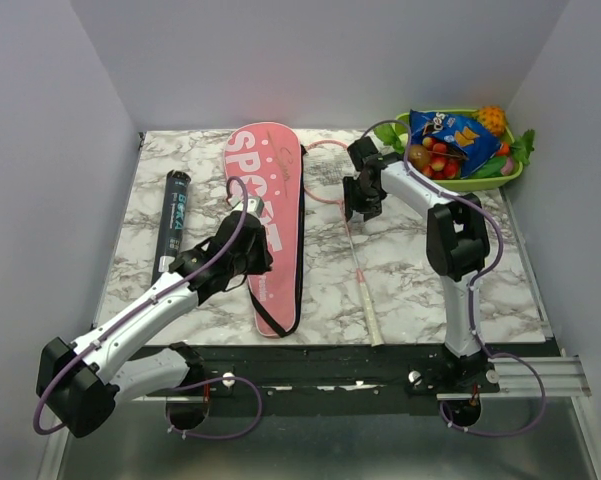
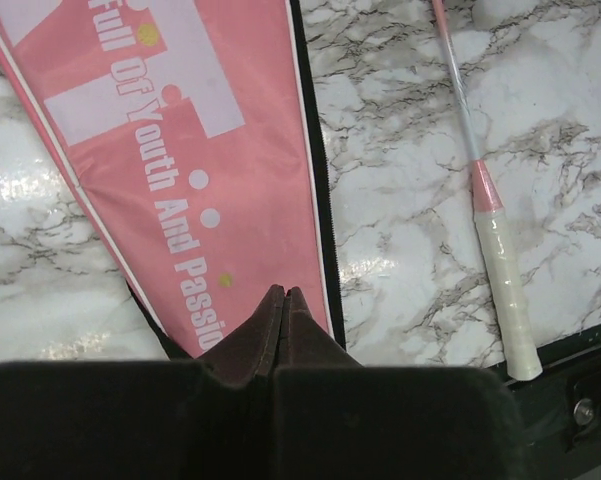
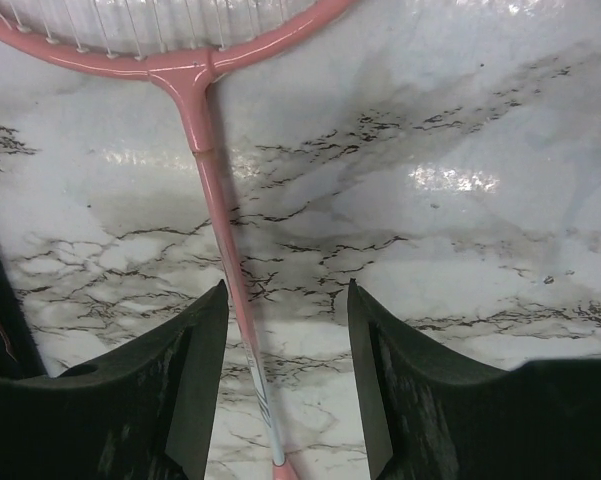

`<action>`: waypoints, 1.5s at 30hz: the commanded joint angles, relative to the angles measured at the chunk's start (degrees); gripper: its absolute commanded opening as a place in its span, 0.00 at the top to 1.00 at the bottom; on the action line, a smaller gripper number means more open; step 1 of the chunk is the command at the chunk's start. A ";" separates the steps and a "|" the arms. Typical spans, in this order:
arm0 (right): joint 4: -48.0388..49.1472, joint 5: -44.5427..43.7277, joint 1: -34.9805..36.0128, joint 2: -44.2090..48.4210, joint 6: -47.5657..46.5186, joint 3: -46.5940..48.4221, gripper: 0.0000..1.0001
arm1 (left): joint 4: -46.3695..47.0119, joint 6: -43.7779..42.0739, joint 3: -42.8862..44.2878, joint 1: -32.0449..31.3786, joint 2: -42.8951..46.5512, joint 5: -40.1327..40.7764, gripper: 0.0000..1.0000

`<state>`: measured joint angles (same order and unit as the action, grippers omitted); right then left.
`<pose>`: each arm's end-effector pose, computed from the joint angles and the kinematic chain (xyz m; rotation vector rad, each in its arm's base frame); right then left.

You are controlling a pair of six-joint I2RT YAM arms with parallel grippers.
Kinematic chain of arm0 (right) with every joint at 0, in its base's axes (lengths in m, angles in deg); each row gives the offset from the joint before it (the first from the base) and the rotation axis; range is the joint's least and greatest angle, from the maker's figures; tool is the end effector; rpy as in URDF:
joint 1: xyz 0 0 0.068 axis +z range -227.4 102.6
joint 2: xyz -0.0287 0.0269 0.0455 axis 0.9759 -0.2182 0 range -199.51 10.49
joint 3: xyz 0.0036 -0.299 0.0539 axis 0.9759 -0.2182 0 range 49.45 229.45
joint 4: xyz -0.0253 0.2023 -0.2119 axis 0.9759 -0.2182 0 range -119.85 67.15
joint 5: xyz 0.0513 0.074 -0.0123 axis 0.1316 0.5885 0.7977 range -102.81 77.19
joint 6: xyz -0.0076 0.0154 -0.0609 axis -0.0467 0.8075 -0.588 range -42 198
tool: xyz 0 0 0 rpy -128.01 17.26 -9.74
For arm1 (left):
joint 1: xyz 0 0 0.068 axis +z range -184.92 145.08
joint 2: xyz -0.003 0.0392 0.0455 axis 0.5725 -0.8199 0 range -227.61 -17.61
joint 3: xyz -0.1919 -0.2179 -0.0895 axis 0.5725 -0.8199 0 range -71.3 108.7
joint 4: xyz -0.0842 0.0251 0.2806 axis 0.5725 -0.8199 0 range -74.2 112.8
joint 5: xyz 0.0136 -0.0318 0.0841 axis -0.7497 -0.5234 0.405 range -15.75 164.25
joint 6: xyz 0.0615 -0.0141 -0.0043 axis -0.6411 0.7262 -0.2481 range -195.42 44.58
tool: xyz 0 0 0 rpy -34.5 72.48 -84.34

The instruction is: Pack up the badminton gear

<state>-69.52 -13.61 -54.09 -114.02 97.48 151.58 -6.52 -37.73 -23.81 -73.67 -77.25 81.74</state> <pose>0.4712 0.2023 0.1919 -0.0896 2.7896 0.1703 0.1973 -0.1502 0.2878 -0.0477 2.3469 -0.5337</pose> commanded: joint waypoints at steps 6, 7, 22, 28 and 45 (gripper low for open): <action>-2.63 4.22 0.33 -1.61 -1.29 -1.13 0.42 | 4.45 -5.96 1.73 0.07 -1.62 -3.79 0.95; -2.20 5.01 0.33 -1.35 -1.38 -1.66 0.42 | 4.88 -6.31 1.73 0.16 -1.97 -4.06 0.93; -2.45 6.43 2.97 -2.93 -2.43 -2.90 0.44 | 6.12 -7.81 1.91 0.60 -5.14 -4.76 0.96; -4.47 2.56 3.85 -3.90 -2.26 -2.90 0.54 | 5.68 -6.85 1.91 1.03 -5.58 -3.18 0.96; -6.32 -2.28 3.85 2.07 -0.77 -2.63 0.99 | 2.70 -6.22 5.94 1.04 -7.86 -0.81 0.81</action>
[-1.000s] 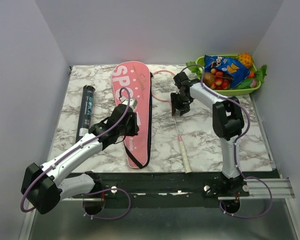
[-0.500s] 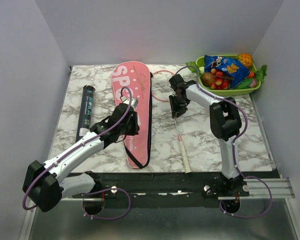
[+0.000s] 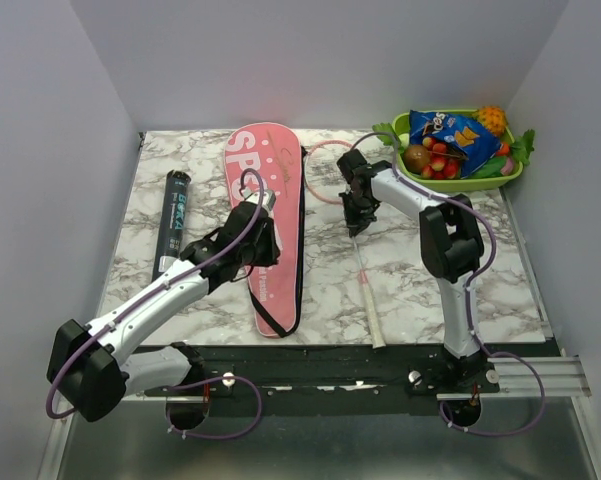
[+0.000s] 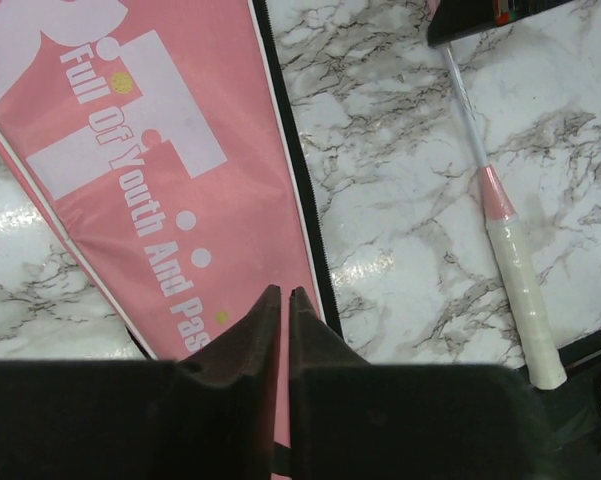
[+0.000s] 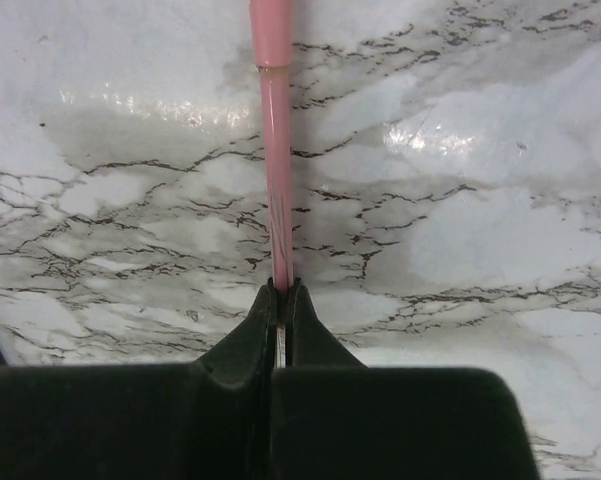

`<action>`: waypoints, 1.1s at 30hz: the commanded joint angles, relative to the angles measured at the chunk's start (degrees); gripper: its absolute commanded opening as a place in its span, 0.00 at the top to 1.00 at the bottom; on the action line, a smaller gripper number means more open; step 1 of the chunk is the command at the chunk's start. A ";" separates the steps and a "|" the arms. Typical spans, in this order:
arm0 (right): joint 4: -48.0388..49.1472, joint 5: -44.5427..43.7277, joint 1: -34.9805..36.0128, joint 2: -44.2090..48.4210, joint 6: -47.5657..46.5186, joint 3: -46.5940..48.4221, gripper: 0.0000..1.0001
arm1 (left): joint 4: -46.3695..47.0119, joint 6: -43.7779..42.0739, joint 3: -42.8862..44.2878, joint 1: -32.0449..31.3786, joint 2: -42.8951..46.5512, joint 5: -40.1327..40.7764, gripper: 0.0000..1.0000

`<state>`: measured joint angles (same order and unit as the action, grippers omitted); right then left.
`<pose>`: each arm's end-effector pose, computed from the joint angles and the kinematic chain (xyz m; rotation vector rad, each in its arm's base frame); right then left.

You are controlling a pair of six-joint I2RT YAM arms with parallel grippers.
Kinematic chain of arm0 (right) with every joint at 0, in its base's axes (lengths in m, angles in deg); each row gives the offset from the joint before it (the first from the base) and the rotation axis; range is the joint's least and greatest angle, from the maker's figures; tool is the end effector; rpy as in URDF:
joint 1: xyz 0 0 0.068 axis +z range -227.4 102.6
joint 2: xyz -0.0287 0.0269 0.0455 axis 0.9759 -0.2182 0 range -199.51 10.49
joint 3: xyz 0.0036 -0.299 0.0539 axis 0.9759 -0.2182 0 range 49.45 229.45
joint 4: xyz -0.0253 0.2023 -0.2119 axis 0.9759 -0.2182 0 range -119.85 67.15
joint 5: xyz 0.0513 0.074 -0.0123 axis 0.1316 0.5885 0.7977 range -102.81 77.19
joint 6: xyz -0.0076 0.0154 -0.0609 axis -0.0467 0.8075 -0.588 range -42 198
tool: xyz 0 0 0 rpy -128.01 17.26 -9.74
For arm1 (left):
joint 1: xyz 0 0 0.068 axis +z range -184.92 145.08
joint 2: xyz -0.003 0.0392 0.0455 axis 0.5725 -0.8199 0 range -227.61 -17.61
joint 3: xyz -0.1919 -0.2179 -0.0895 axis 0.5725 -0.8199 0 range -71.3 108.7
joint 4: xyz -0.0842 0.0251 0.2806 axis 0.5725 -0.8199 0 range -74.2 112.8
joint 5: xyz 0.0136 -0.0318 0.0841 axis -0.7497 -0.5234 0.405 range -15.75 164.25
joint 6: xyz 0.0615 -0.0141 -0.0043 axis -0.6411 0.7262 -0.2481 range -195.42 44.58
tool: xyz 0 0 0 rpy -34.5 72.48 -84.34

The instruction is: Pack up the badminton gear

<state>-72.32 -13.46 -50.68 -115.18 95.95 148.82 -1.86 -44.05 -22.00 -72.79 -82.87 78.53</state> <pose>0.4467 0.2243 0.1650 -0.2200 2.8966 0.1228 0.2189 -0.1656 0.2834 0.0922 2.3361 -0.5387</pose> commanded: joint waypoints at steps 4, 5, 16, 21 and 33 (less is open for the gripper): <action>-4.49 -2.17 0.44 7.70 1.38 -2.07 0.99 | -2.23 -0.88 4.58 -0.71 -5.23 3.54 0.68; -4.75 -2.43 0.44 8.50 1.38 -2.51 0.99 | -2.23 -1.05 4.67 -1.06 -5.67 4.07 0.66; -3.44 -0.32 0.53 21.24 2.35 -16.13 0.99 | -6.18 2.20 9.85 -9.58 -15.24 13.56 0.55; -1.94 0.29 0.70 24.85 2.87 -22.72 0.99 | -9.96 3.08 13.88 -14.33 -20.43 20.67 0.54; 0.43 4.16 1.93 31.88 4.72 -32.39 0.99 | -15.50 5.98 15.48 -19.08 -28.87 30.18 0.51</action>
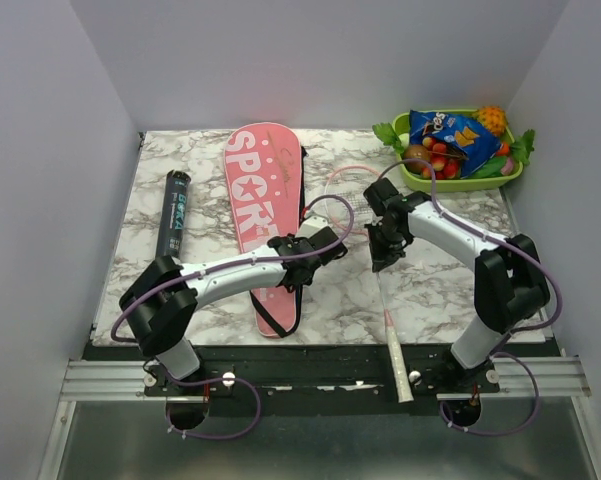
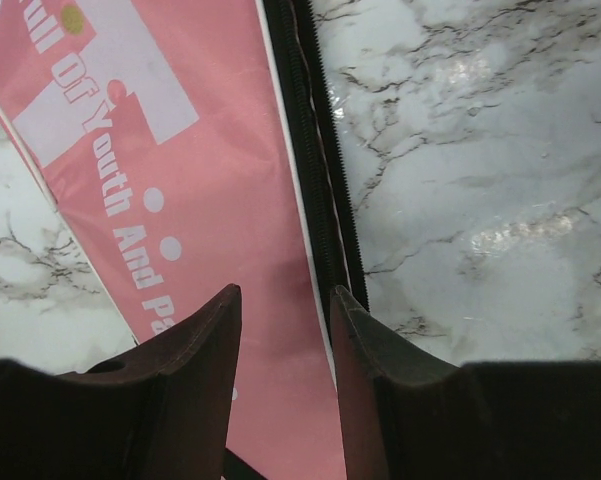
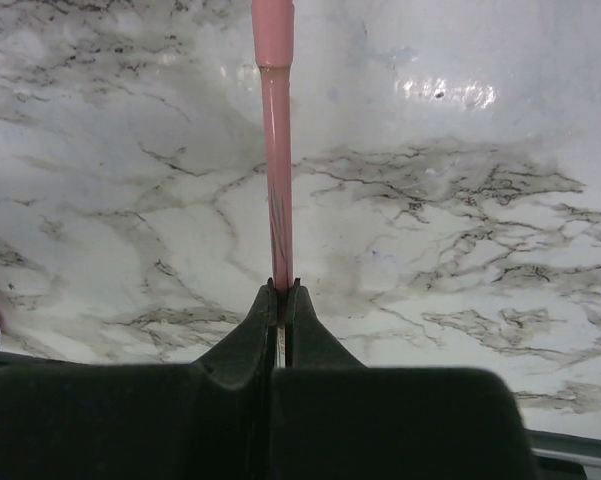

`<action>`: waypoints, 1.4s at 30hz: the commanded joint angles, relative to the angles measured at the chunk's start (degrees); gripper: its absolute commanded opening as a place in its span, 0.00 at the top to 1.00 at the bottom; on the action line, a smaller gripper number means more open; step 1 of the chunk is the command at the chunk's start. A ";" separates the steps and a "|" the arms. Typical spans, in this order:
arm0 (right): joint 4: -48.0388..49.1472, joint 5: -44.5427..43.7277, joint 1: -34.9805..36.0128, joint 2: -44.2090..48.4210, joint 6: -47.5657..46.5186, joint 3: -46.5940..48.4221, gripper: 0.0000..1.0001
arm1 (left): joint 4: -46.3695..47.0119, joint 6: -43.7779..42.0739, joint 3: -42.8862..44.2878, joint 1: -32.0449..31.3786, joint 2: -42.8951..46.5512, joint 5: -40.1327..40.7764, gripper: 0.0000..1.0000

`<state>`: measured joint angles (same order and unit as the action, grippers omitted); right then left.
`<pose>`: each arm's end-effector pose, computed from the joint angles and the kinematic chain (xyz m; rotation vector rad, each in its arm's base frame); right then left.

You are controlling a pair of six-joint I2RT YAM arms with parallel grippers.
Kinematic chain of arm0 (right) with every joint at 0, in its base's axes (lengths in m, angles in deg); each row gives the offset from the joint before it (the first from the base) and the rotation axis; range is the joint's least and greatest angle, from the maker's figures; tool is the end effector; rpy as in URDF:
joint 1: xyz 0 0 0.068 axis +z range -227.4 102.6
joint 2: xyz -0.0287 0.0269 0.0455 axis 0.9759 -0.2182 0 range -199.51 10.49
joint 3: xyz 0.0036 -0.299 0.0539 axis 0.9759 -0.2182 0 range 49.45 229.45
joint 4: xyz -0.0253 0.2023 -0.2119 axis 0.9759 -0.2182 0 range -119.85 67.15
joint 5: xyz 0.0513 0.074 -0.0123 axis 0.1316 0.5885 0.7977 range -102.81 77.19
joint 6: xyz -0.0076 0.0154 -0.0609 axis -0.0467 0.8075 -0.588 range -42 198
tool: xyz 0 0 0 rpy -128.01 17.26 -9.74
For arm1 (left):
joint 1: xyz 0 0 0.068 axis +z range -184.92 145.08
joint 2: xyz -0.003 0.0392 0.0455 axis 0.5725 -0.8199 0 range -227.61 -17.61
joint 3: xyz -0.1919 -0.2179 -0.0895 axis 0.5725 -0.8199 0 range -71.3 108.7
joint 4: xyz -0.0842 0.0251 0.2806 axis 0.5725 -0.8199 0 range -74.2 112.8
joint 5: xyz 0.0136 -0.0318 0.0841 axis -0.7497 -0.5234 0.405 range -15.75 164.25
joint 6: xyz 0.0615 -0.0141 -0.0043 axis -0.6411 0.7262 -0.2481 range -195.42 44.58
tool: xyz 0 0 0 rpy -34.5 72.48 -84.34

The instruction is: Pack up the badminton gear

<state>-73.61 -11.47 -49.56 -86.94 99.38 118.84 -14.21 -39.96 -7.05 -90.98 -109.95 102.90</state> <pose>0.3151 0.1677 0.2083 -0.1706 2.9647 0.1531 0.2182 -0.2824 0.2247 0.3066 2.4733 0.0498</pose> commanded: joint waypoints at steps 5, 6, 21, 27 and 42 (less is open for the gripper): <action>2.60 3.14 1.34 5.93 1.99 -5.40 0.99 | -2.71 3.47 -0.61 -2.04 -3.99 7.22 0.51; 2.60 3.31 1.52 6.19 2.08 -6.10 0.99 | -2.62 3.73 -0.79 -2.22 -4.34 6.87 0.51; 2.77 3.14 6.96 9.01 3.84 -10.15 0.99 | -1.22 5.76 -0.88 -3.98 -4.96 5.11 0.51; 3.74 3.31 9.78 8.22 5.24 -10.15 0.99 | -2.53 6.63 -0.97 -4.07 -3.03 6.25 0.51; 5.67 1.64 12.95 6.64 6.74 -11.37 0.99 | -5.52 9.10 -4.83 -2.66 16.83 7.30 0.45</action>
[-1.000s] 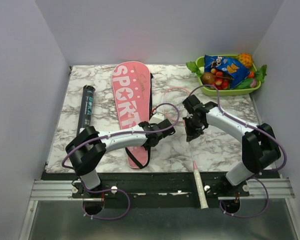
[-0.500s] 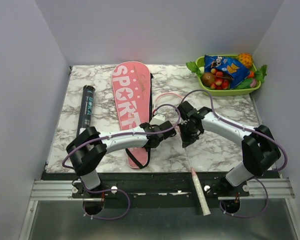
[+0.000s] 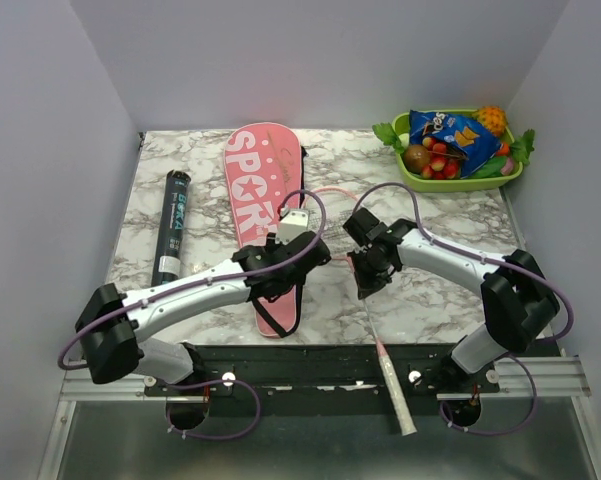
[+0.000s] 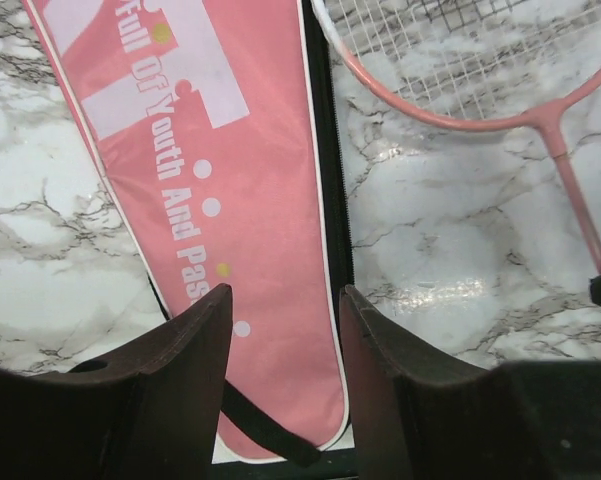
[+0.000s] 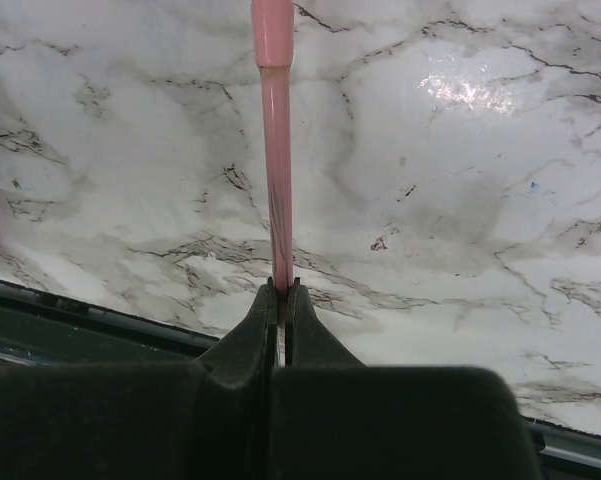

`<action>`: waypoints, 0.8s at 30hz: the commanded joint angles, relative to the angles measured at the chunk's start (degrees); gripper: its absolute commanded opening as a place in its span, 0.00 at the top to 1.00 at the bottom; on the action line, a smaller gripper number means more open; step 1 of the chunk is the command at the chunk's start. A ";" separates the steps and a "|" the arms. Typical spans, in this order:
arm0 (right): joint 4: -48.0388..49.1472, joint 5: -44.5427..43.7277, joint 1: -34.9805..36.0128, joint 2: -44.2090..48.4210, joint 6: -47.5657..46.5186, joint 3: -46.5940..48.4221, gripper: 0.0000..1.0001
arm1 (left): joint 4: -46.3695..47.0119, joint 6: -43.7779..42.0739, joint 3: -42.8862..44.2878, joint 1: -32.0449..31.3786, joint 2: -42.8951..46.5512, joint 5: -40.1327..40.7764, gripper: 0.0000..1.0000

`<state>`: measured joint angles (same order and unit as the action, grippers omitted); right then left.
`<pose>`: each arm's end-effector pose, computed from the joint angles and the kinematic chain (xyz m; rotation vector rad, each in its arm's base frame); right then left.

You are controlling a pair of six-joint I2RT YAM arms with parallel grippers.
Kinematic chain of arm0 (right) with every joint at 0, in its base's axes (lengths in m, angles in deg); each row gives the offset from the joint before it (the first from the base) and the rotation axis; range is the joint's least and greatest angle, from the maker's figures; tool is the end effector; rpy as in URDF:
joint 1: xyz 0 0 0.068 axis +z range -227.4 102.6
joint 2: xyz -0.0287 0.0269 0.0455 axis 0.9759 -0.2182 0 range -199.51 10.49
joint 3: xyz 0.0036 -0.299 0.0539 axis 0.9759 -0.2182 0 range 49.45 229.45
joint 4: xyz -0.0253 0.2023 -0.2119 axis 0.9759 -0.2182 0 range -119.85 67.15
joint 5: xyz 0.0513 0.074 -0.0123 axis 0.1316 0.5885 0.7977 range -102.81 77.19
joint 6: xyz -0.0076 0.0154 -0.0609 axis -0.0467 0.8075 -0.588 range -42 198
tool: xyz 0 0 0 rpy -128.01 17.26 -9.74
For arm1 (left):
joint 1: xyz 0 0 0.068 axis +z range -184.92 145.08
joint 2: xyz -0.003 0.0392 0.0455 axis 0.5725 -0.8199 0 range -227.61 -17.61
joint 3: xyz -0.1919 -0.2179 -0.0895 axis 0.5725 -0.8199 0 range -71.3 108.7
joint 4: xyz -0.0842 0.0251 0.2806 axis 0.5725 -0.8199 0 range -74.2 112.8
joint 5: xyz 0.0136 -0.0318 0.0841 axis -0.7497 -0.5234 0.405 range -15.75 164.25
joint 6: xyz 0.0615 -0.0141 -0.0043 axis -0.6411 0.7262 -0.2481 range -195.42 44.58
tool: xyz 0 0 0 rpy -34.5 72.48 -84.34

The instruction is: Pack up the badminton gear

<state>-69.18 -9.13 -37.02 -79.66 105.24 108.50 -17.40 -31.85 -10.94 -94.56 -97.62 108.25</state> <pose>0.2400 0.2082 0.1969 -0.3518 2.9627 0.2628 0.1799 -0.2533 0.2686 0.1373 2.3668 -0.0501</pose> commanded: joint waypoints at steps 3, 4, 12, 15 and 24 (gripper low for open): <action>1.59 -0.69 0.75 -0.99 0.97 -1.65 0.99 | -3.82 1.60 -1.56 1.71 6.26 2.39 0.45; 1.68 -0.96 0.93 -0.91 1.06 -1.83 0.99 | -4.09 1.86 -1.91 1.89 6.62 2.48 0.45; 1.15 -2.72 1.63 -0.64 0.70 -2.80 0.99 | -4.00 3.97 -3.75 2.42 7.94 1.78 0.45; 1.15 -3.33 2.77 -0.90 0.79 -2.89 0.99 | -3.74 4.41 -4.37 2.42 7.94 1.51 0.45; 0.36 -3.33 8.21 -3.45 2.64 0.27 0.99 | -3.30 4.86 -5.25 2.42 7.85 1.07 0.45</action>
<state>-68.37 -11.71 -31.25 -81.67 106.71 106.42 -20.60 -28.16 -15.51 -92.29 -90.89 109.19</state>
